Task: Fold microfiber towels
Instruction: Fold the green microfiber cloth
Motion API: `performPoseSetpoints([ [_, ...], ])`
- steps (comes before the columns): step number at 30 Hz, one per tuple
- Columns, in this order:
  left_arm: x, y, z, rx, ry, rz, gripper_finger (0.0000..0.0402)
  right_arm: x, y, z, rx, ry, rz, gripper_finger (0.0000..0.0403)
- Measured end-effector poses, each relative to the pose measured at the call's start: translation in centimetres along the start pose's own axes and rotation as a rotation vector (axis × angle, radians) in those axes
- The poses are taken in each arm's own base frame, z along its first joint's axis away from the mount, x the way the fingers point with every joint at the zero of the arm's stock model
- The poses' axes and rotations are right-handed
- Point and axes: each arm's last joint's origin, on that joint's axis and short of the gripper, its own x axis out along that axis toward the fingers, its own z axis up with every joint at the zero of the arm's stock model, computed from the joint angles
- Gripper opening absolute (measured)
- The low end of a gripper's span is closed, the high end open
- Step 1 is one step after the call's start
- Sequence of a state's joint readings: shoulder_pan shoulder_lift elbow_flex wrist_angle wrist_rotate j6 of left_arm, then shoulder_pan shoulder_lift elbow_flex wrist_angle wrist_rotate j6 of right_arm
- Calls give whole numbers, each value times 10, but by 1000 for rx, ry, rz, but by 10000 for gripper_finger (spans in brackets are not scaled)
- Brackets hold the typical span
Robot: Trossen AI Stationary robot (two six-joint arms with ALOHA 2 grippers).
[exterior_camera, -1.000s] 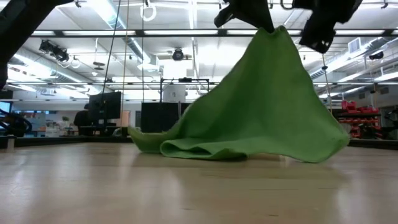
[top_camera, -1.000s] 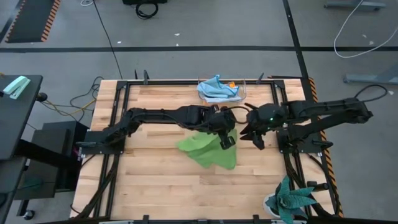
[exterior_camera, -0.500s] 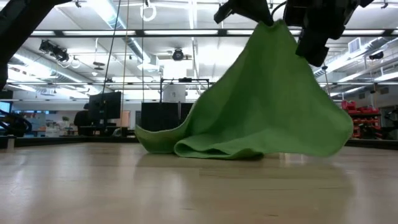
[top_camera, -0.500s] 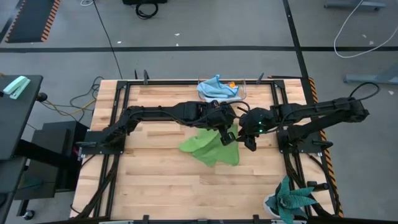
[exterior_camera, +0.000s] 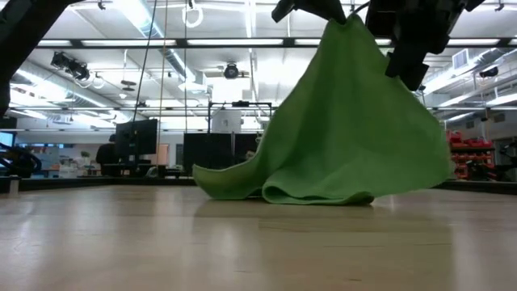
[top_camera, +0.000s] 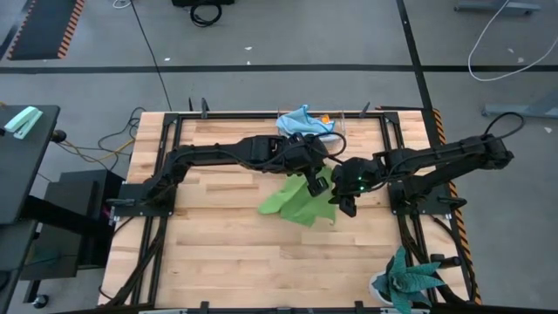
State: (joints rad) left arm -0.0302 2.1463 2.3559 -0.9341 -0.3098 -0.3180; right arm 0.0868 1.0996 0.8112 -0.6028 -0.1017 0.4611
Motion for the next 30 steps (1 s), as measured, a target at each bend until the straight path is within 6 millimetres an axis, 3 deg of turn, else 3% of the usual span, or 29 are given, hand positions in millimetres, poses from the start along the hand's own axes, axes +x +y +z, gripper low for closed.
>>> performPoseSetpoints([
  [14, -21, 13, 13, -14, -70, 38, 2, 15, -2, -1, 44, 63, -33, 142],
  [30, -21, 16, 17, 11, -104, 46, 2, 23, -4, 4, 193, -13, -125, 142],
])
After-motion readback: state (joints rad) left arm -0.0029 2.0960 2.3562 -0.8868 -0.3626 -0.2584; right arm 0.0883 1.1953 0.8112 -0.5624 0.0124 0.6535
